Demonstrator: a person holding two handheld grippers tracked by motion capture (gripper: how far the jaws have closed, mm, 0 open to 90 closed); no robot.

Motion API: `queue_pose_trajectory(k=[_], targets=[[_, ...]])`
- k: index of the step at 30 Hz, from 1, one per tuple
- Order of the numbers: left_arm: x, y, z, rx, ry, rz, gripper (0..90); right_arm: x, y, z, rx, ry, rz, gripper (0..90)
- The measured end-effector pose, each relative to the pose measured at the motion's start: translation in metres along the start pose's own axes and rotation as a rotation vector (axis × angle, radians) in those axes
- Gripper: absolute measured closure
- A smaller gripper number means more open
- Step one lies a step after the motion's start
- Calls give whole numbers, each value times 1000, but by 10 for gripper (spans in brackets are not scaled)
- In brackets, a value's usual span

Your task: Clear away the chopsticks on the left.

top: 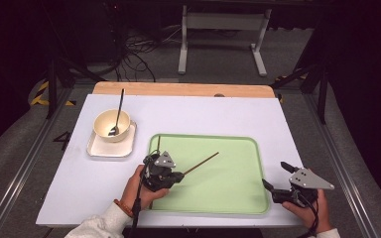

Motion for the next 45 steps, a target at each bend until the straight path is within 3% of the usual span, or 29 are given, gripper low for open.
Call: queue_pose_trajectory(k=[11,19,21,25,29,37,45], targets=[[20,16,11,15,-68,42,848,0,0,0,-2,0,0,146],[20,17,13,17,-73,43,812,0,0,0,-4,1,-1,146],[20,17,13,40,-77,41,803,0,0,0,-4,0,-2,146],[19,15,13,43,-74,40,789,0,0,0,-4,2,-2,146],[16,11,9,82,-64,34,786,0,0,0,-4,3,-2,145],[14,12,-1,153,-61,63,900,-2,1,0,1,5,2,146],[23,16,-13,228,-52,102,900,-8,2,1,8,8,20,148]])
Point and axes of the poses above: each handheld gripper's, and its own axes: x roughly forward along the jaws, z roughly out of its underside, y roughly to its right, the point moved 5 cm from there along x, roughly forward along the jaws, and after that the axes turned 12 degrees about y, right-handed, at the moved point
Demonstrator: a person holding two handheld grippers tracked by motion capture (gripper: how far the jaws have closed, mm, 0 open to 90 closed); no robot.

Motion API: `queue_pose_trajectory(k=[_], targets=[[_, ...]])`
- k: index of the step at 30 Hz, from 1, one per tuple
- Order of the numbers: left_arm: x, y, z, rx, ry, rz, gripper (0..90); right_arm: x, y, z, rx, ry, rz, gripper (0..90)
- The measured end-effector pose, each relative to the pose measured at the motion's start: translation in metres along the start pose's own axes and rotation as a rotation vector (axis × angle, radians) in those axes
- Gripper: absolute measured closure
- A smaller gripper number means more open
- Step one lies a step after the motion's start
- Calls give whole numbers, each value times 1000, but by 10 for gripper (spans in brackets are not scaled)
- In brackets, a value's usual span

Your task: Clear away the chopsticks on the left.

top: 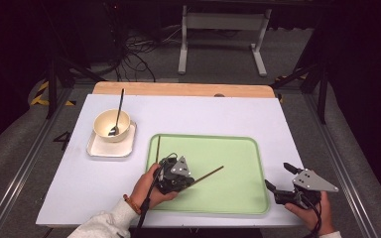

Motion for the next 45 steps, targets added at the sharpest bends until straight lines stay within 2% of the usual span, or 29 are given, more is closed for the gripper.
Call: queue_pose_trajectory(k=[3,5,7,10,12,13,14,15,19,26,28,33,35,37,39,45], targets=[[6,0,-6,23,5,23,900,0,0,1,-1,-4,3,148],[12,0,-12,55,-3,37,900,-1,0,1,-1,-6,4,148],[20,2,-17,78,-4,67,900,-1,0,1,-1,-8,5,148],[32,5,-21,106,-33,82,900,-1,0,3,0,-15,7,148],[39,6,-23,106,-51,81,900,-1,0,3,4,-14,7,148],[42,5,-24,110,-71,61,900,-1,0,3,3,-14,7,148],[45,3,-25,107,-82,51,900,-1,0,3,4,-16,6,148],[48,2,-25,87,-74,57,900,-1,0,4,3,-19,8,148],[56,-3,-24,80,-99,55,900,0,1,5,-4,-34,19,149],[55,-19,-26,64,-133,23,900,1,0,6,-4,-40,17,150],[53,-26,-26,59,-145,4,900,1,0,5,-3,-38,17,150],[45,-37,-19,23,-147,-9,900,1,0,6,-4,-39,15,149],[39,-43,-16,16,-156,-29,900,1,0,6,-5,-38,14,149],[35,-49,-12,-15,-145,-30,900,2,0,6,-3,-41,16,148],[30,-55,-8,-35,-142,-47,900,2,-1,5,-7,-38,14,149],[16,-65,2,-48,-149,-96,900,1,-1,5,-6,-37,16,147]])
Point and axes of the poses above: each handheld gripper's, and its own axes: x roughly forward along the jaws, z roughly out of its underside, y roughly to its right, the point moved 5 cm from there along x, roughly forward along the jaws, and after that the axes turned 12 degrees about y, right-handed, at the moved point
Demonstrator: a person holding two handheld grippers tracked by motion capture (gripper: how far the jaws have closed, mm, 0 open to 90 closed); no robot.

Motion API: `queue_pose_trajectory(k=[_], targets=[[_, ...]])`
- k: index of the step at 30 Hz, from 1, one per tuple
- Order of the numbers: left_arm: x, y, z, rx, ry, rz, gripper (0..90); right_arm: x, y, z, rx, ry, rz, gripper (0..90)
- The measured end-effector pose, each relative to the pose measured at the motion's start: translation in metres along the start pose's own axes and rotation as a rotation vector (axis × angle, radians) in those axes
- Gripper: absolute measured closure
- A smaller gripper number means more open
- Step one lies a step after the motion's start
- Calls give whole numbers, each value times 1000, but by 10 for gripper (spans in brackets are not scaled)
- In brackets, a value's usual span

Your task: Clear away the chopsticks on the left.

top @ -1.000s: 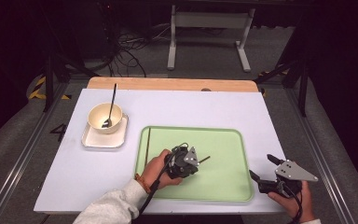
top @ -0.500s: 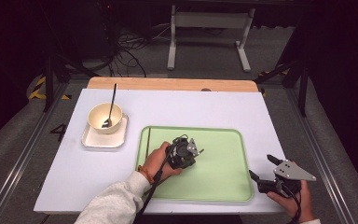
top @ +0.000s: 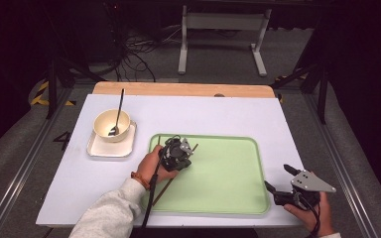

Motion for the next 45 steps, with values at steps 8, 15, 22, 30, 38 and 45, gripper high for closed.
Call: queue_pose_trajectory(k=[8,15,22,30,38,45], targets=[[-19,-15,24,-72,49,-37,900,0,-1,0,-3,1,0,145],[-32,-21,41,-103,72,-64,900,1,-1,0,0,2,-4,145],[-41,-23,50,-107,75,-81,900,0,0,0,2,5,-1,145],[-48,-23,59,-111,87,-86,900,0,0,-1,0,4,-2,144],[-51,-24,62,-112,136,-90,886,2,0,-1,1,9,-7,142],[-54,-23,60,-99,167,-85,881,3,0,-3,2,14,-12,142]])
Point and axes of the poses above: each handheld gripper's, and its own axes: x roughly forward along the jaws, z roughly out of its underside, y roughly to its right, the point moved 5 cm from there along x, roughly forward along the jaws, and after that the axes turned 12 degrees about y, right-handed, at the moved point
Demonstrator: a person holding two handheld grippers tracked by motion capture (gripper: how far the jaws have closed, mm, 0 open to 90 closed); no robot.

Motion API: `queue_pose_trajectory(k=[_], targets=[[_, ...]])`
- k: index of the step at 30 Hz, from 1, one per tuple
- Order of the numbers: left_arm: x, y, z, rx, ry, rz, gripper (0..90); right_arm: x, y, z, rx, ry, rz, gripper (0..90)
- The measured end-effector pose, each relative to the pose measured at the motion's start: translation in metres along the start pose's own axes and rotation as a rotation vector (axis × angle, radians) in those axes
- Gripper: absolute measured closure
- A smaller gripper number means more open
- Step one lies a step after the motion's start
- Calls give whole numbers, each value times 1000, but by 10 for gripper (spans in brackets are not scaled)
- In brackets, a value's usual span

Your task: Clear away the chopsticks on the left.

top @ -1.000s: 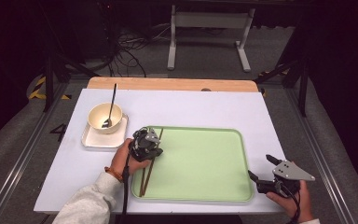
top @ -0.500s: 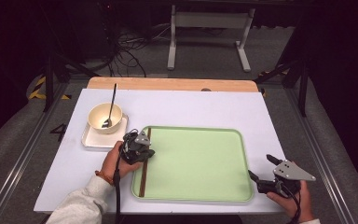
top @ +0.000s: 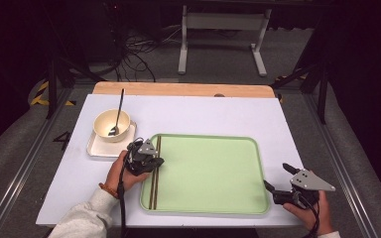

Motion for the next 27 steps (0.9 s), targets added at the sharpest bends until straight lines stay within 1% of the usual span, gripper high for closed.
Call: queue_pose_trajectory(k=[1,4,6,8,9,11,14,22,27], targets=[[0,0,0,11,-1,-4,878,0,0,0,0,1,0,142],[-3,0,-2,19,9,-9,871,2,0,-1,-2,2,-4,141],[-4,1,-2,17,16,-9,873,3,0,-1,-3,1,-7,141],[-7,1,-2,27,16,-21,867,3,0,-1,-3,3,-9,141],[-9,1,-2,25,20,-20,866,4,0,-2,-2,6,-10,141],[-14,0,-2,32,34,-34,866,5,0,-3,-4,9,-11,141],[-20,-1,-2,25,50,-42,864,7,0,-4,-8,11,-16,141],[-40,-4,-2,36,94,-68,844,11,-2,-7,-12,19,-26,141],[-53,-7,-3,31,122,-89,825,14,-2,-8,-17,18,-31,141]])
Point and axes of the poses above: each handheld gripper's, and its own axes: x roughly forward along the jaws, z roughly out of its underside, y roughly to its right, the point moved 5 cm from there along x, roughly forward along the jaws, and after that the axes turned 12 degrees about y, right-handed, at the moved point
